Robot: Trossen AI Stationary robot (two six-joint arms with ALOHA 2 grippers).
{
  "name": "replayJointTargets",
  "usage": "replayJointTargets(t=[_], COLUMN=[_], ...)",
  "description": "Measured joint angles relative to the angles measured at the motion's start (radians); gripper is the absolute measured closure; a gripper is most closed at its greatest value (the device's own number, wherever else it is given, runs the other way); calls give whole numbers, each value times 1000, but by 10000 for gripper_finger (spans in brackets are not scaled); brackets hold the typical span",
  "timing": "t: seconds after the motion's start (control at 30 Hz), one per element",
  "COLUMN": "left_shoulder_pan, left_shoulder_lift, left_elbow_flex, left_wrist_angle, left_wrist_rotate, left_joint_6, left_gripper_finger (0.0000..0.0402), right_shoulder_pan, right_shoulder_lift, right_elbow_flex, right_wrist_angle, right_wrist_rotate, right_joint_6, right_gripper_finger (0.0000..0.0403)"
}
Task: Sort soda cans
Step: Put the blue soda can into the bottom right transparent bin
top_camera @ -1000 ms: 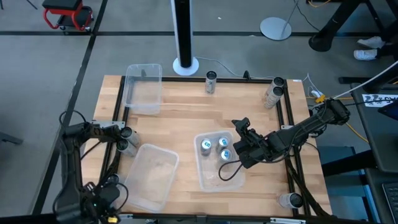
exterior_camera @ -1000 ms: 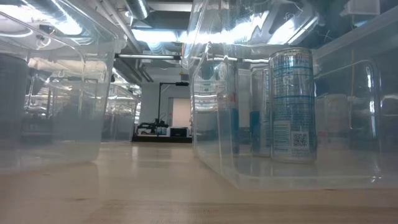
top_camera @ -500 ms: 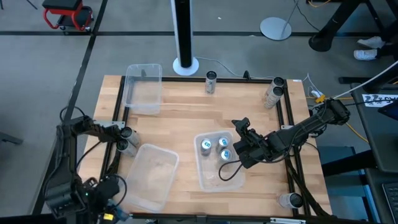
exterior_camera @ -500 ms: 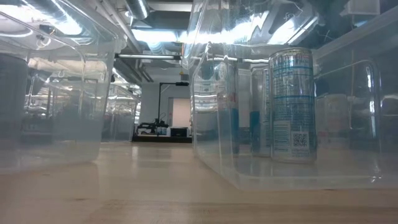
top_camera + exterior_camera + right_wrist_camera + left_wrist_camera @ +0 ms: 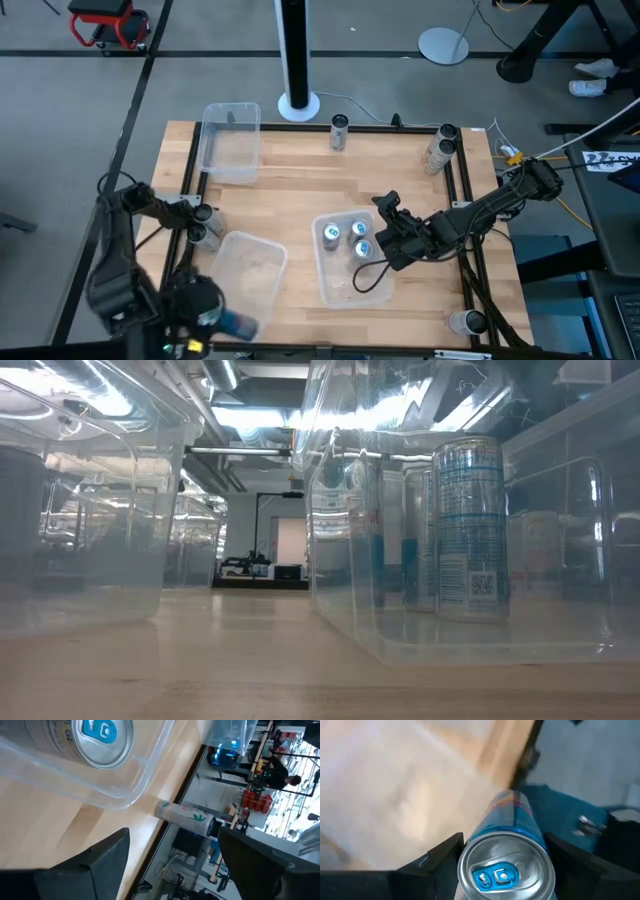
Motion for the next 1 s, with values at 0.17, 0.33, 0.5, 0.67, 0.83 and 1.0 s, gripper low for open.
replayJointTargets(t=[0.17, 0.33, 0.5, 0.67, 0.83, 1.0], left_shoulder_pan=[127, 279, 419, 532, 600, 615], left_shoulder_lift=[0, 0, 1, 3, 9, 41], left_elbow_flex=[0, -2, -4, -5, -5, -5], left_wrist_angle=[19, 63, 209, 283, 325, 448], left_wrist_rotate=[-97, -144, -139, -69, -23, 19], left_joint_6=[267, 493, 726, 874, 992, 1157], left_gripper_finger=[168, 168, 168, 168, 168, 168], right_shoulder_pan=[0, 0, 0, 0, 1, 1], right_shoulder_lift=[0, 0, 0, 0, 0, 0], right_elbow_flex=[0, 0, 0, 0, 0, 0], right_wrist_angle=[0, 0, 0, 0, -2, -2], right_wrist_rotate=[-8, -8, -16, -36, -64, -82], right_joint_6=[0, 1, 1, 2, 2, 3], right_gripper_finger=[98, 98, 98, 98, 98, 98])
